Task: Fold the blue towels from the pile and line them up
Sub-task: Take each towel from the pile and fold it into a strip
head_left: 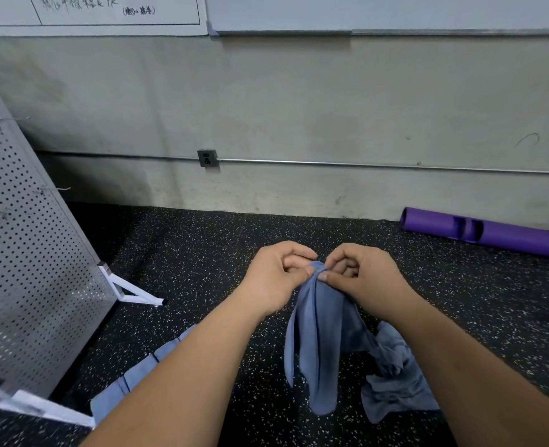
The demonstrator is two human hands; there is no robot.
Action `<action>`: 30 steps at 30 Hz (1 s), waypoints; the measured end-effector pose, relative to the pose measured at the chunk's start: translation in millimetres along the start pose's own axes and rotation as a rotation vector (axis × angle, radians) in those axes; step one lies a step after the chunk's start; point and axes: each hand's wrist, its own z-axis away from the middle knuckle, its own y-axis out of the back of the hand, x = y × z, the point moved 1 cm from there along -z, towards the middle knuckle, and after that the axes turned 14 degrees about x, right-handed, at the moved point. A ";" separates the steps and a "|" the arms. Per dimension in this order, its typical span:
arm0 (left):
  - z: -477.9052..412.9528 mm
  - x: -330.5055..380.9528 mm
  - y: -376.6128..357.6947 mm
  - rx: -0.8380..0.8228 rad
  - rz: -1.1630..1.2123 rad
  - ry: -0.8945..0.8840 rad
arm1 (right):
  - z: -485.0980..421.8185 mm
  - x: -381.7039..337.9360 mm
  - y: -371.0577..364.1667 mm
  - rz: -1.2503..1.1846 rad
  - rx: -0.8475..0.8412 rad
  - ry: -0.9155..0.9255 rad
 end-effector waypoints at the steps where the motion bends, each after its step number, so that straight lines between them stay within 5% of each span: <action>1: -0.6 -0.9 -0.4 -0.005 0.001 0.001 | 0.5 -1.2 -0.1 -0.018 0.010 -0.012; 30: 2.2 2.6 -0.1 -0.013 -0.109 -0.092 | -2.0 5.4 5.1 -0.041 -0.083 -0.060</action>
